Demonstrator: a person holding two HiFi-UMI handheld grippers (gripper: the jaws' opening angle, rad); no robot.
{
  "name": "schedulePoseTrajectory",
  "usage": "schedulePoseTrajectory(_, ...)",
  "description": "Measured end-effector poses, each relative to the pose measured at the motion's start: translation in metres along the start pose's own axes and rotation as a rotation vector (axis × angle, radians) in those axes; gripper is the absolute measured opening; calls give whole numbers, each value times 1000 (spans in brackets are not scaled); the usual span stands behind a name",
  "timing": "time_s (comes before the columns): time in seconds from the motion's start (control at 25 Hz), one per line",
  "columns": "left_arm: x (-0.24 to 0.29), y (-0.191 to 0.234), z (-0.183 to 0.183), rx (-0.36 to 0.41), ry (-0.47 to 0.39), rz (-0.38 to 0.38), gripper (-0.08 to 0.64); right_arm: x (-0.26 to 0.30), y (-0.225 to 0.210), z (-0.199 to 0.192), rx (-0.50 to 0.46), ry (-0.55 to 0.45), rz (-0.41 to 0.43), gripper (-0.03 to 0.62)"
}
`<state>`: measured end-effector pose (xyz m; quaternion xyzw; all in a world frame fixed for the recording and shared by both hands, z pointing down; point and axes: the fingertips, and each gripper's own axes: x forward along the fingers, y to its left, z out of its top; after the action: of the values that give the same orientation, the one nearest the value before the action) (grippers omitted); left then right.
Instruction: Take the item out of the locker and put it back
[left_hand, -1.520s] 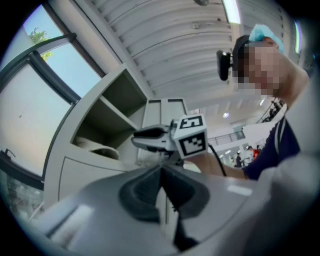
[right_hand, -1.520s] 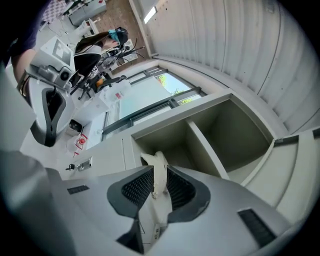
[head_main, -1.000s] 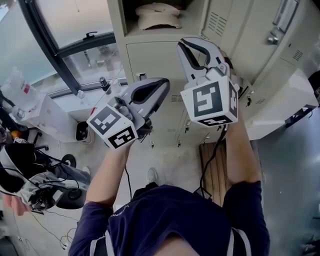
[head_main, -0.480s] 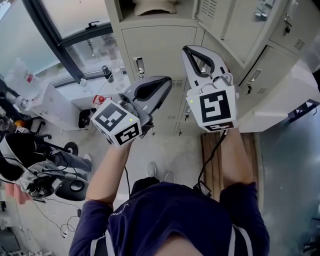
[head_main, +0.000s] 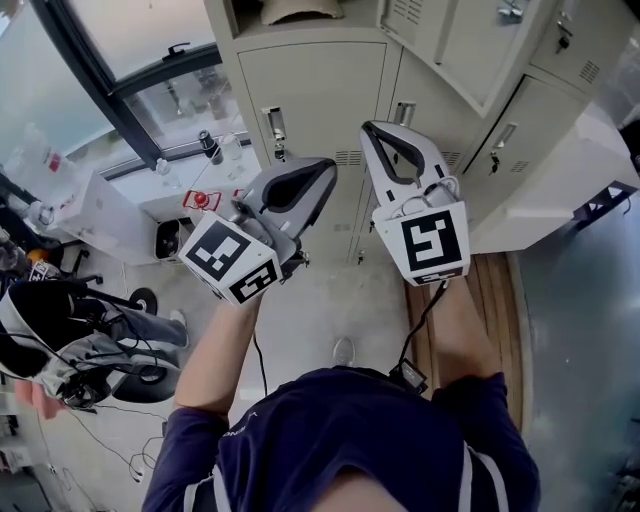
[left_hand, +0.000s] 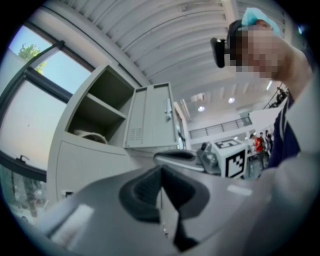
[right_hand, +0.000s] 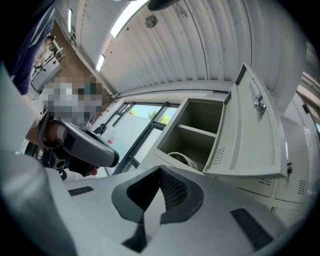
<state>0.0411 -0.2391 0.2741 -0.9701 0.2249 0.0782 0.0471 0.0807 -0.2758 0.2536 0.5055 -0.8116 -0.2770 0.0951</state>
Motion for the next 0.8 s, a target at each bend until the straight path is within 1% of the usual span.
schedulePoseTrajectory(0.12,-13,-7,0,-6,-3,-10,3,-9,11,-4,44,17,-8,8)
schedulePoseTrajectory(0.28,-34,-19,0,-11,3,-29,3,-26,33,-1,80,47,-15,8)
schedulePoseTrajectory(0.56,-69,-56,12,-15,-17,-68,3,-66,66,25,104,61,-21,8)
schedulePoseTrajectory(0.8,-87,-81,25,-11,-29,-95,3,-99,78,49,125,59,-34,8)
